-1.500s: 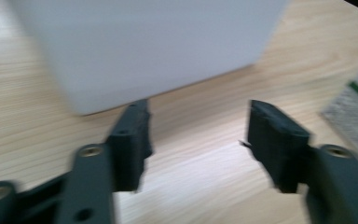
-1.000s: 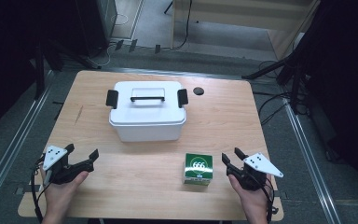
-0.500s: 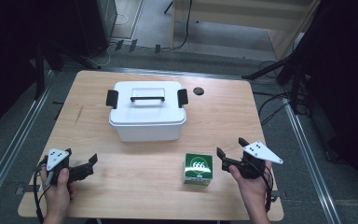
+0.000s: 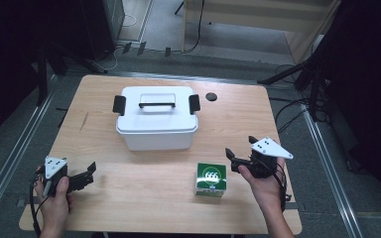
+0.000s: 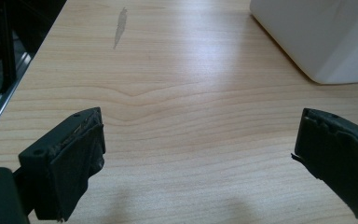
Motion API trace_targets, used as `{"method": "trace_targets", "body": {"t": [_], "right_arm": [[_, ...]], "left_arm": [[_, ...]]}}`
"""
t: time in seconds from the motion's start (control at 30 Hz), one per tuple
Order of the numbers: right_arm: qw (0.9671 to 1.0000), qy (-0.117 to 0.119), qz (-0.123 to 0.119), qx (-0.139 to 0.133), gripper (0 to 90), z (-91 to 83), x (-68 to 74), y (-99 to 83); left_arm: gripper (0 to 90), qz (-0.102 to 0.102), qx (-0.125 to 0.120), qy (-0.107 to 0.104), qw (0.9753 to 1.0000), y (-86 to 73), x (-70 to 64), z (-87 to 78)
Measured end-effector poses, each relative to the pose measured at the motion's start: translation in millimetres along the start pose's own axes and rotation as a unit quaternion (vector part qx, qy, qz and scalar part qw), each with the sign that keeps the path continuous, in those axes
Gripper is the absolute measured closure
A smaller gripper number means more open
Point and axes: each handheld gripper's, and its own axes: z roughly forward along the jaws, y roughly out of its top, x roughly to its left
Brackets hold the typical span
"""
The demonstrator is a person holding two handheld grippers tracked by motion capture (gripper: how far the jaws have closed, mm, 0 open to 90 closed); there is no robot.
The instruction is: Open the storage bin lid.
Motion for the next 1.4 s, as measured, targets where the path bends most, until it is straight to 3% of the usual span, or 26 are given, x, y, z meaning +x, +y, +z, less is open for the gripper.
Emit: {"method": "trace_targets", "body": {"t": [0.33,0.4,0.53,0.63,0.67,0.7,0.87,0.9,0.93,0.97,1.03,1.13,1.17,1.2,1.23,1.27,1.3,1.33,1.37,1.4], "right_arm": [[0.9973,0.033,-0.053,0.041,15.0,16.3,-2.5,23.3],[0.9939,0.048,-0.082,0.057,17.4,20.4,-7.5,33.7],[0.9917,0.053,-0.095,0.069,19.9,23.0,-15.4,46.1],[0.9889,0.074,-0.1,0.081,23.2,25.4,-23.8,60.1],[0.9869,0.08,-0.109,0.088,24.5,25.8,-25.5,64.8],[0.9823,0.092,-0.129,0.101,26.6,28.4,-28.8,73.9],[0.9764,0.112,-0.149,0.11,30.3,36.2,-32.9,91.2],[0.9727,0.117,-0.16,0.12,32.2,42.3,-34.6,98.5],[0.9727,0.117,-0.16,0.12,32.2,42.3,-34.6,98.5],[0.9686,0.12,-0.176,0.129,34.4,47.8,-35.9,105.6],[0.9642,0.132,-0.182,0.14,35.9,53.0,-37.8,113.3],[0.9542,0.149,-0.2,0.165,36.8,60.8,-37.5,125.8],[0.9542,0.149,-0.2,0.165,36.8,60.8,-37.5,125.8],[0.9479,0.153,-0.214,0.179,38.4,66.3,-35.4,134.4],[0.9479,0.153,-0.214,0.179,38.4,66.3,-35.4,134.4],[0.9428,0.16,-0.224,0.188,39.6,71.6,-32.3,142.3],[0.9428,0.16,-0.224,0.188,39.6,71.6,-32.3,142.3],[0.9395,0.17,-0.227,0.193,40.3,77.0,-28.9,149.2],[0.9395,0.17,-0.227,0.193,40.3,77.0,-28.9,149.2],[0.9363,0.17,-0.236,0.197,40.5,82.6,-24.2,154.7]], "left_arm": [[2.4,0.006,0.02,0.002,0.9998,-1.3,-4.1,9.3],[2.4,0.019,0.027,0.009,0.9994,-1.5,-8.0,10.3],[2.4,0.021,0.029,0.012,0.9993,-1.5,-8.2,10.4],[2.4,0.016,0.021,0.02,0.9994,-1.9,-7.8,9.2],[2.4,0.016,0.02,0.021,0.9994,-1.8,-7.9,9.4],[2.4,0.019,0.023,0.025,0.9993,-1.5,-8.3,10.1],[2.4,0.02,0.023,0.026,0.9992,-1.4,-8.4,10.0],[2.4,0.02,0.024,0.026,0.9992,-1.3,-8.3,10.2],[2.4,0.02,0.024,0.026,0.9992,-1.3,-8.3,10.2],[2.4,0.02,0.023,0.026,0.9992,-1.1,-8.2,10.4],[2.4,0.018,0.021,0.026,0.9993,-1.1,-8.1,10.4],[2.4,0.016,0.023,0.031,0.9992,-0.9,-7.9,11.0],[2.4,0.016,0.023,0.031,0.9992,-0.9,-7.9,11.0],[2.4,0.015,0.025,0.034,0.999,-0.5,-7.4,11.3],[2.4,0.015,0.025,0.034,0.999,-0.5,-7.4,11.3],[2.4,0.013,0.021,0.037,0.999,-0.5,-7.1,11.6],[2.4,0.013,0.021,0.037,0.999,-0.5,-7.1,11.6],[2.4,0.013,0.02,0.038,0.999,-0.4,-7.1,11.3],[2.4,0.012,0.017,0.039,0.999,-0.5,-7.3,11.0],[2.4,0.014,0.017,0.039,0.999,-0.6,-7.3,10.7]]}}
